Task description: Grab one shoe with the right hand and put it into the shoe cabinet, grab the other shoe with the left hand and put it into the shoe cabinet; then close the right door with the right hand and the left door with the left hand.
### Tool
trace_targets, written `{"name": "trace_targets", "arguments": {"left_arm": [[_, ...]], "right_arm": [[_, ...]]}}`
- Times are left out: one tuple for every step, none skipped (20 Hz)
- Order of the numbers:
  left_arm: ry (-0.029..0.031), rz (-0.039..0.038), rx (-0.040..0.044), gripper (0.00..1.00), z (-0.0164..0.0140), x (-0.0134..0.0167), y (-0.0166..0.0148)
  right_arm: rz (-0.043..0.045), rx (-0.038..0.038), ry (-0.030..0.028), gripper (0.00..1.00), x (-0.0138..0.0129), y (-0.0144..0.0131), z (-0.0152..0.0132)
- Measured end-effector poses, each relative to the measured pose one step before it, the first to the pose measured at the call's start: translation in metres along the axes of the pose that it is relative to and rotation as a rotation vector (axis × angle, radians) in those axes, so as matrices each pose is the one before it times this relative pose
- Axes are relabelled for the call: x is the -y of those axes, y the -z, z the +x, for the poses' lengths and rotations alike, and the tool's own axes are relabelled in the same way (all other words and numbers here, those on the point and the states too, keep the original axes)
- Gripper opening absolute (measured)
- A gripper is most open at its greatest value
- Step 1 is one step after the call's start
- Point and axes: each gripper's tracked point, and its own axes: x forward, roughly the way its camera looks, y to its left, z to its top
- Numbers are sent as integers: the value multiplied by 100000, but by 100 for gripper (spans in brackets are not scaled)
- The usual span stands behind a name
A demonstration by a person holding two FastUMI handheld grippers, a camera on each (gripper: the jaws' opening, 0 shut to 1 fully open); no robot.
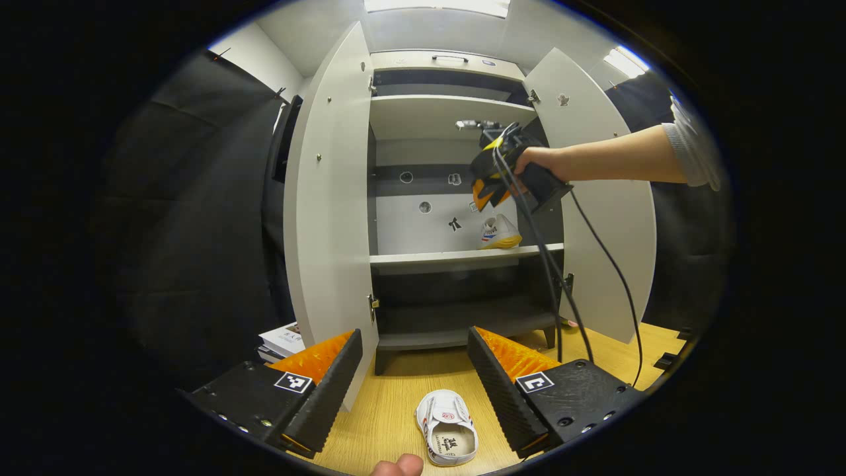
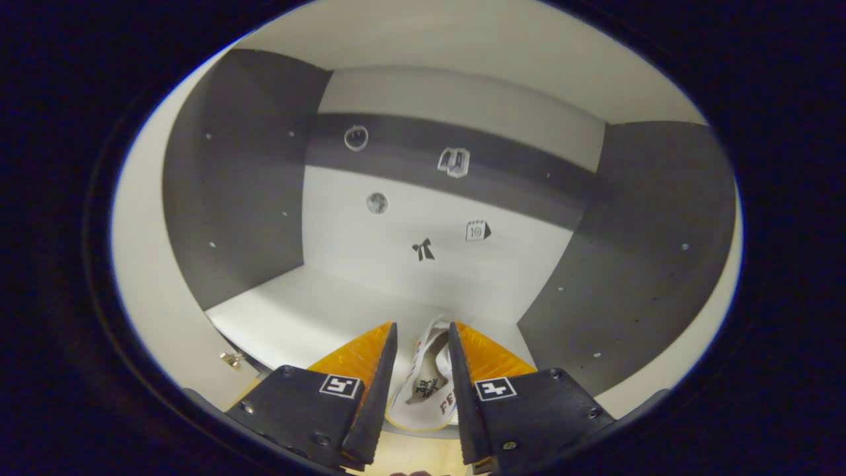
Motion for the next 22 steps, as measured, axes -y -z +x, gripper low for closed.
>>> {"name": "trace_targets", "arguments": {"left_arm": [[-86, 162, 375, 96, -27, 103, -109], [32, 11, 279, 96, 36, 128, -159], [19, -153, 339, 96, -19, 103, -182], [139, -211, 351, 96, -30, 212, -158], [-16, -90, 337, 96, -32, 196, -194], [24, 160, 378, 96, -115, 87, -163], [-116, 300, 453, 96, -58, 105, -221], [-6, 196, 372, 96, -67, 184, -208], [215, -148, 286, 96, -199, 246, -139], [527, -316, 227, 96, -141, 328, -80], [609, -251, -158, 96, -95, 390, -10], [432, -142, -216, 96, -122, 328, -25], [266, -49, -110, 96, -97, 313, 3], [389, -100, -375, 96, -152, 300, 102], [226, -106, -282, 96, -97, 294, 138], [260, -193, -399, 96, -66, 315, 20], [421, -227, -281, 96, -132, 295, 118], [415, -144, -156, 96, -95, 317, 157], [385, 105, -439, 96, -83, 310, 167], [95, 219, -740, 96, -32, 145, 283], [325, 175, -495, 96, -173, 103, 200], [-68, 298, -418, 96, -104, 70, 178]], "right_arm": [[1176, 4217, -715, 50, 23, -720, -1930], [1139, 3736, -454, 54, 24, -684, -1963], [1496, 4056, -868, 57, -43, -545, -1876], [1225, 3573, -578, 65, -36, -417, -1847], [1557, 3314, -447, 68, 116, -148, -1630], [2211, 3206, -278, 79, 14, 119, -1590], [2601, 2634, 362, 78, 209, 318, -1632], [2227, 2538, 753, 82, 348, 547, -1530], [1329, 2094, 1070, 87, 536, 716, -1424], [349, 1817, 2194, 88, 854, 999, -1366], [576, 2206, 2091, 87, 731, 1042, -1324], [131, 1044, 2279, 87, 665, 1326, -1273], [553, 253, 1653, 87, 407, 1714, -1302], [619, -417, 473, 87, 218, 1850, -1235], [231, -290, 1494, 87, 336, 1924, -904], [-655, 174, 1156, 88, 375, 1820, -1070], [-893, -563, 1127, 88, 230, 2045, -903], [-265, -595, 549, 88, 373, 2220, -1071], [-148, -1388, 400, 88, 443, 2576, -1215], [566, -1439, 877, 87, 253, 2089, -1219], [1067, -1252, 280, 88, 60, 1633, -1016], [1268, -981, 92, 87, -90, 1517, -869]]}}
